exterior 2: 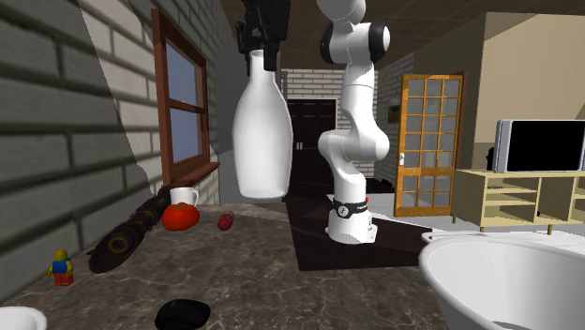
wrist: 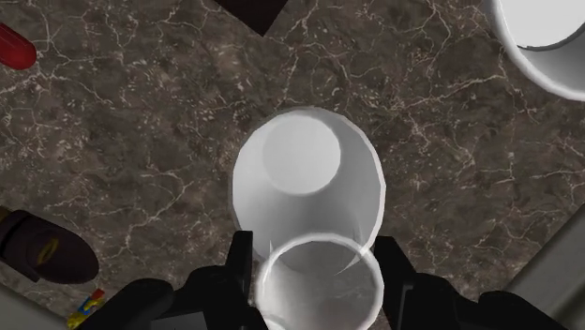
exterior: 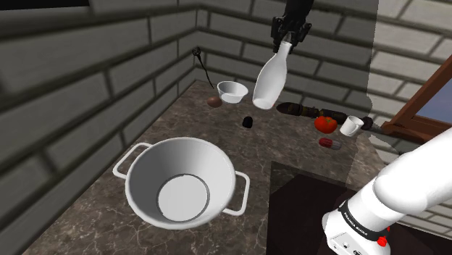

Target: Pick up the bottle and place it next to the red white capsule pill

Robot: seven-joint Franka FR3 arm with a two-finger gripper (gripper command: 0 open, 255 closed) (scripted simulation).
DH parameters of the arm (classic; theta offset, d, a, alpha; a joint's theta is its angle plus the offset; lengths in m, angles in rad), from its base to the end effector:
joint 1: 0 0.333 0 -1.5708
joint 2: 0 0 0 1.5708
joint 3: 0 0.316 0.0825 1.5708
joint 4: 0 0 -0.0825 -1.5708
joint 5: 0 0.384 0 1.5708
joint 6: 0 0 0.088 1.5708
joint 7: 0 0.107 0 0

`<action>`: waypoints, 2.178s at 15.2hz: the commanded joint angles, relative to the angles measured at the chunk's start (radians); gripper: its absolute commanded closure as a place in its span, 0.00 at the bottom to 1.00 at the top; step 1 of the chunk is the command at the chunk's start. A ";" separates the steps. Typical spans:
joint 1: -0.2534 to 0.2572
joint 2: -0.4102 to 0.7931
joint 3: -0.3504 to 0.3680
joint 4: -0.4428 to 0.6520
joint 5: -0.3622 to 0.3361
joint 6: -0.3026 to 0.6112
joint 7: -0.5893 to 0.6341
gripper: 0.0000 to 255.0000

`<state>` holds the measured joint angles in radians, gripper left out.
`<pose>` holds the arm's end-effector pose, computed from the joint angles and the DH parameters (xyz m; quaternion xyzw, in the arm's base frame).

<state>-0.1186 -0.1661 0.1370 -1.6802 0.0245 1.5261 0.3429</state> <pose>0.4974 0.0182 0.6556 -0.9868 0.1618 -0.0050 0.0019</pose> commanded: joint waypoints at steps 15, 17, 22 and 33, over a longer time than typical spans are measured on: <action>-0.145 -0.038 -0.234 0.148 -0.039 -0.188 -0.382 1.00; -0.163 -0.020 -0.265 0.192 -0.043 -0.214 -0.432 1.00; -0.215 0.049 -0.346 0.333 -0.042 -0.286 -0.566 1.00; -0.213 -0.047 -0.336 0.066 -0.059 -0.113 -0.551 1.00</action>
<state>-0.3313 -0.2050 -0.1999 -1.5892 -0.0336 1.3954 -0.2095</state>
